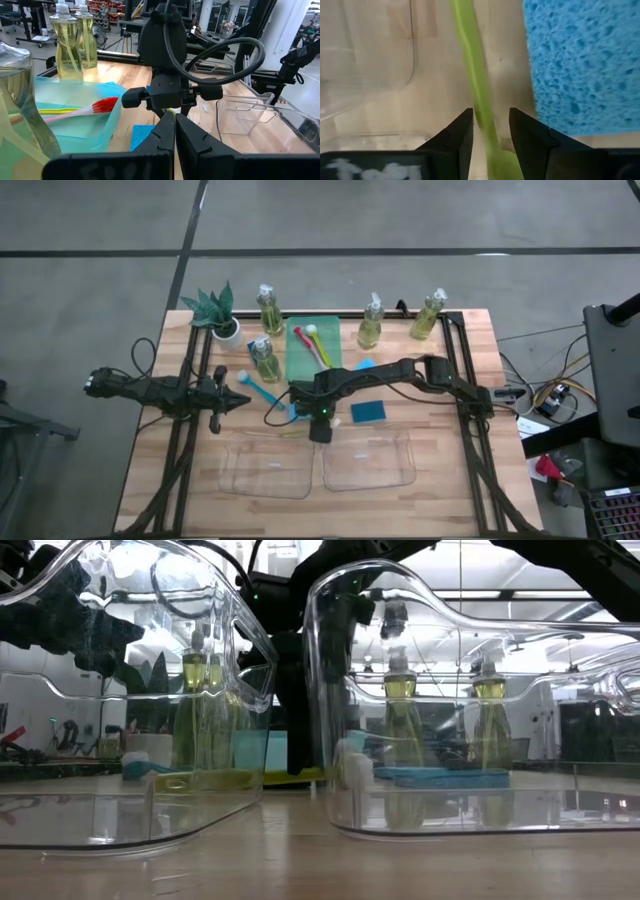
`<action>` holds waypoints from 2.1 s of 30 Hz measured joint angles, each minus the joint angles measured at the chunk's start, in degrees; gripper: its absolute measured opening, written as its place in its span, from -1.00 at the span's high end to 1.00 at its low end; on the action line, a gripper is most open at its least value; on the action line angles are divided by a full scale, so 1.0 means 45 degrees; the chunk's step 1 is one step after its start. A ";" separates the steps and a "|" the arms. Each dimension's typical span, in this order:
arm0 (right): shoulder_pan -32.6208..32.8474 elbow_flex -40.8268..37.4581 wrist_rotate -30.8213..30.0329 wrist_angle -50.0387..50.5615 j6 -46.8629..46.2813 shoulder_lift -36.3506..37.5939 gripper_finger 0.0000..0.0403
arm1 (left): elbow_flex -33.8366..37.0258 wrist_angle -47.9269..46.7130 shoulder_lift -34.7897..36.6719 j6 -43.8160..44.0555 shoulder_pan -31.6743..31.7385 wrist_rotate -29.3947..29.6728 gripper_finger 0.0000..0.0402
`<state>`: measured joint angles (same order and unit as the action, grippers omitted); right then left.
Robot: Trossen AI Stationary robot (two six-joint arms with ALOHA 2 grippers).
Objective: Pick & Place Kitchen Sink Supplies
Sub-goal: Put the green dish brush into the green bin
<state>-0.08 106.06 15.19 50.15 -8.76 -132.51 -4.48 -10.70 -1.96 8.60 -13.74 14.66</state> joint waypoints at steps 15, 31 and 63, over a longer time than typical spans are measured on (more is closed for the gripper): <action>-0.0020 -0.0024 -0.0021 0.0451 -0.0401 0.0005 0.73 | 0.0002 -0.0004 0.0000 0.0000 0.0001 0.0000 0.95; -0.0292 0.1049 -0.0084 0.1771 -0.0537 -0.0024 0.93 | 0.0001 -0.0001 -0.0001 0.0000 0.0000 0.0000 0.95; -0.2658 0.6395 0.1792 0.7904 -0.3351 0.0121 0.94 | -0.0001 -0.0001 -0.0005 0.0000 -0.0002 0.0000 0.95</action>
<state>-12.04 134.84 23.25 85.72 -23.84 -131.96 -4.49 -10.71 -1.98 8.60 -13.75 14.66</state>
